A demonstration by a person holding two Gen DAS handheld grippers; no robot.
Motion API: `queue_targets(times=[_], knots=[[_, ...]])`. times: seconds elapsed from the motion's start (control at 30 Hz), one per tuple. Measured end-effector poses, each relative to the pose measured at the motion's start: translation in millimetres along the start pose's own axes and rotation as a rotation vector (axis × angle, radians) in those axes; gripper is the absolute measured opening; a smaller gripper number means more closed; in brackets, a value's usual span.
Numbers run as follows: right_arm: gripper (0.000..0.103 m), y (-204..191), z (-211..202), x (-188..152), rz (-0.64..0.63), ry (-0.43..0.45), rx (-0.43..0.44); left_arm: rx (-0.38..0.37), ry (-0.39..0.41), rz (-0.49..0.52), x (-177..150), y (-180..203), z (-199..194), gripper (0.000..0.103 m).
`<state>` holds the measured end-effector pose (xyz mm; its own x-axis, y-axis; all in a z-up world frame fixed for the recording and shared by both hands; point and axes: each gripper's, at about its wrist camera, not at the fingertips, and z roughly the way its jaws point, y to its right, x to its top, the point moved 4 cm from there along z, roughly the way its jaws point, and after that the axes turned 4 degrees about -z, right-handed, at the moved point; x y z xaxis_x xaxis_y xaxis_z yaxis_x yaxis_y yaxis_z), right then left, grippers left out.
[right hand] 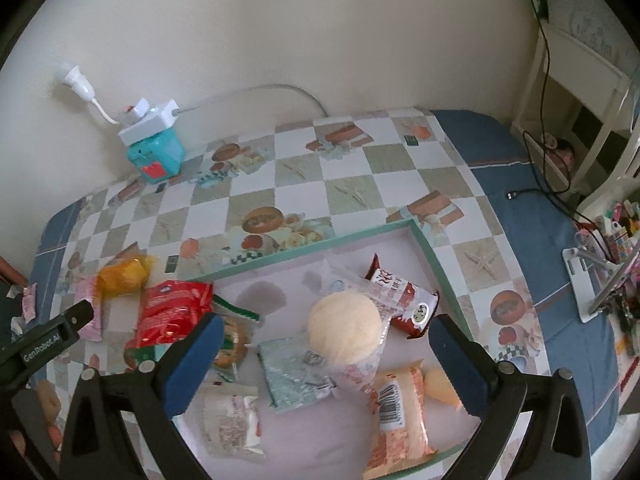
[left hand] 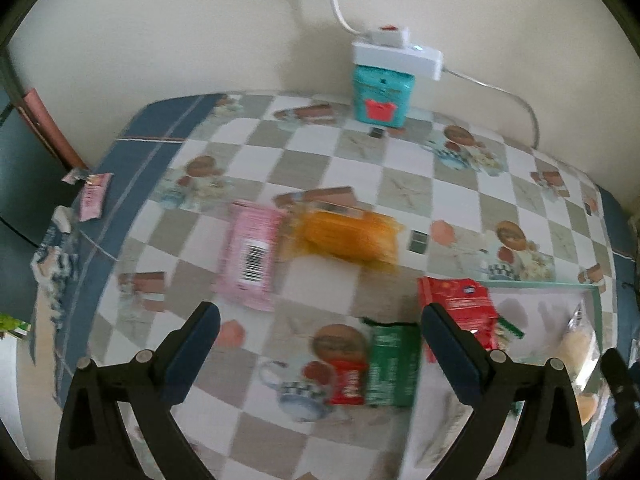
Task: Organize snacks
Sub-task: 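Move both open tools back toward the remaining snacks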
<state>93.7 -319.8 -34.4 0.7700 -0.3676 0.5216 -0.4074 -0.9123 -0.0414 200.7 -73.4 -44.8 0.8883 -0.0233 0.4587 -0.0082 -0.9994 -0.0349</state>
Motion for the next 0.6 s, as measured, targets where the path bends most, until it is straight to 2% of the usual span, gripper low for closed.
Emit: queue_targets(times=[0.27, 0.6], knots=[[0.103, -33, -19, 3, -0.030, 0.030, 0.025, 0.034, 0.023, -0.051, 6, -55, -14, 0.101], [0.103, -110, -16, -9, -0.140, 0.005, 0.108, 0.092, 0.043, -0.142, 7, -127, -26, 0.101]])
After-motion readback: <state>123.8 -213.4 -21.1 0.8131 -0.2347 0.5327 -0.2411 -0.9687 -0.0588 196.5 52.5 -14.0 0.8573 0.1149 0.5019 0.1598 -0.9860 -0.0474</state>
